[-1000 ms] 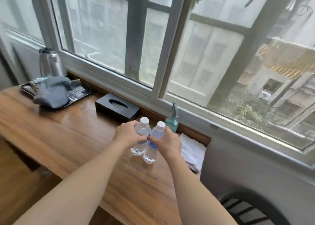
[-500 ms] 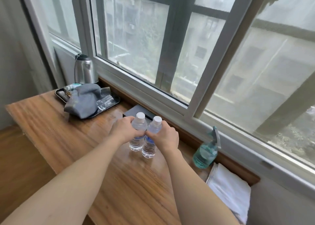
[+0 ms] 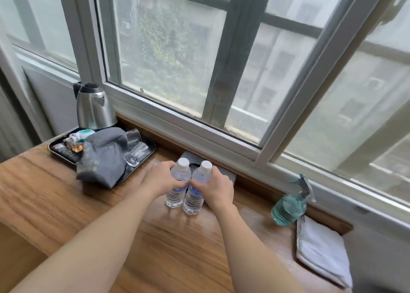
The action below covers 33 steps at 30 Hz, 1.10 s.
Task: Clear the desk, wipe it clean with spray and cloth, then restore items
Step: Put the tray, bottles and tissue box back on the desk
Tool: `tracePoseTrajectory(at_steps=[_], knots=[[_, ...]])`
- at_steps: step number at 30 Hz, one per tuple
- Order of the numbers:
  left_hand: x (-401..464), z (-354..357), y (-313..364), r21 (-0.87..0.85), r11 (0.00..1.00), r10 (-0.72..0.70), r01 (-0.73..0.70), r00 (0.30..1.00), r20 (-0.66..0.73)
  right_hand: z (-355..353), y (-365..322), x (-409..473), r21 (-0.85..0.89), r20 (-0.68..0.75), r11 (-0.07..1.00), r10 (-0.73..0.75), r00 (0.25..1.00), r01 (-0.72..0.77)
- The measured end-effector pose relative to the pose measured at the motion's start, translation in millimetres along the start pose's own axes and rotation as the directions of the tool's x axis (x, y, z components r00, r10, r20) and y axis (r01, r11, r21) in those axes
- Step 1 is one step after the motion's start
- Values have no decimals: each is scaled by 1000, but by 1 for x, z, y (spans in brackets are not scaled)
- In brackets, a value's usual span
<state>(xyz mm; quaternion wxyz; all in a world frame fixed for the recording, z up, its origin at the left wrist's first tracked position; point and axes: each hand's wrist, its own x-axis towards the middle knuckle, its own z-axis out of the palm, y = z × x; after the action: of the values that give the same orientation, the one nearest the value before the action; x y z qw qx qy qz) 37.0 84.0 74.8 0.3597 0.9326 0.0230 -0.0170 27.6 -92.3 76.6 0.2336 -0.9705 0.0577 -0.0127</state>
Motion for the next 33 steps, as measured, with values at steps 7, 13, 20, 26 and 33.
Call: tracePoseTrajectory(at_steps=[7,13,20,26,33], knots=[[31,-19,-28,-18,996,91,-90,991,96,16,-34,-6,-35,-46,990,135,990,-137],[45,-19,-35,-52,993,112,-104,976,185,19,-31,-15,52,-56,978,206,977,-204],[44,-23,-39,-95,992,101,-84,976,195,35,-29,-21,165,-123,977,156,980,-135],[43,-24,-32,-78,995,85,-68,967,240,31,-32,-19,174,-91,978,137,986,-120],[56,-37,-40,-28,993,119,-116,928,352,20,-50,-8,240,-168,966,134,977,-92]])
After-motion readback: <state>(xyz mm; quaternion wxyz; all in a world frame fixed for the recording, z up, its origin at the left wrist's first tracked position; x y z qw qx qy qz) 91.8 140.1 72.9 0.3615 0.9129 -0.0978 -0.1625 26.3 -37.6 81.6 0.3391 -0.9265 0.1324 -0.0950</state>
